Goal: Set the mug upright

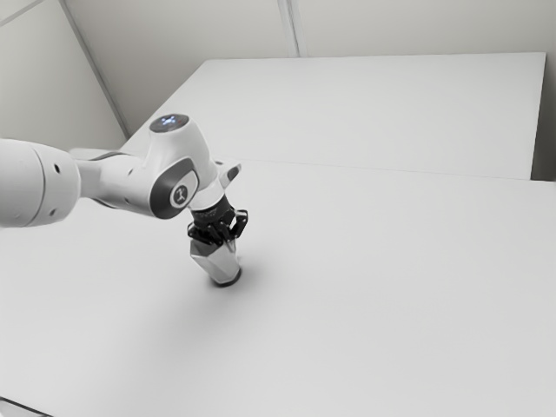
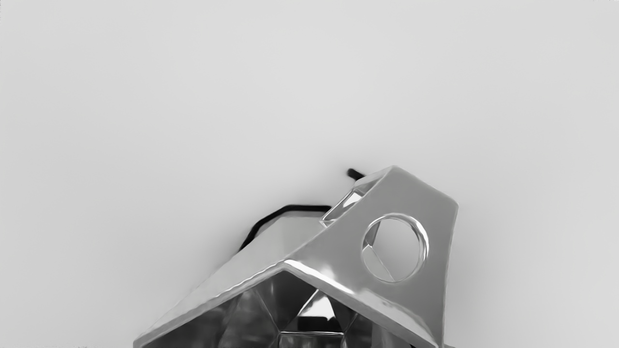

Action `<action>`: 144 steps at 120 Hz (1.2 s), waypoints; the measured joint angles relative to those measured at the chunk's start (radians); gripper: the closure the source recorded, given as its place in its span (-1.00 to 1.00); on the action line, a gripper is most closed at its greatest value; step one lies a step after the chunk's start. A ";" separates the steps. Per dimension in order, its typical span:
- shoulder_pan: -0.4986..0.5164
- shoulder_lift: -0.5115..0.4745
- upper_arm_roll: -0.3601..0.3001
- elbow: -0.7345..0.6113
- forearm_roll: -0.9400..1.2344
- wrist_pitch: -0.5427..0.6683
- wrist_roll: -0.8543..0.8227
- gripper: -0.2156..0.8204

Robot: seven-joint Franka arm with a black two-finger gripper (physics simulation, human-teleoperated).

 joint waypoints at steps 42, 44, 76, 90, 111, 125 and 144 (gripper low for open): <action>0.000 0.002 0.000 0.023 -0.002 -0.008 -0.050 -0.04; 0.000 0.001 0.000 0.028 -0.003 -0.012 -0.051 -0.08; -0.001 -0.009 -0.001 0.056 -0.009 -0.058 -0.059 -0.44; -0.001 -0.018 -0.001 0.065 -0.014 -0.082 -0.057 -0.50; -0.002 -0.048 -0.003 0.087 -0.018 -0.127 -0.045 -0.55; -0.004 -0.072 -0.004 0.147 -0.016 -0.187 -0.011 -0.56; -0.006 -0.102 -0.007 0.241 -0.007 -0.287 0.087 -0.57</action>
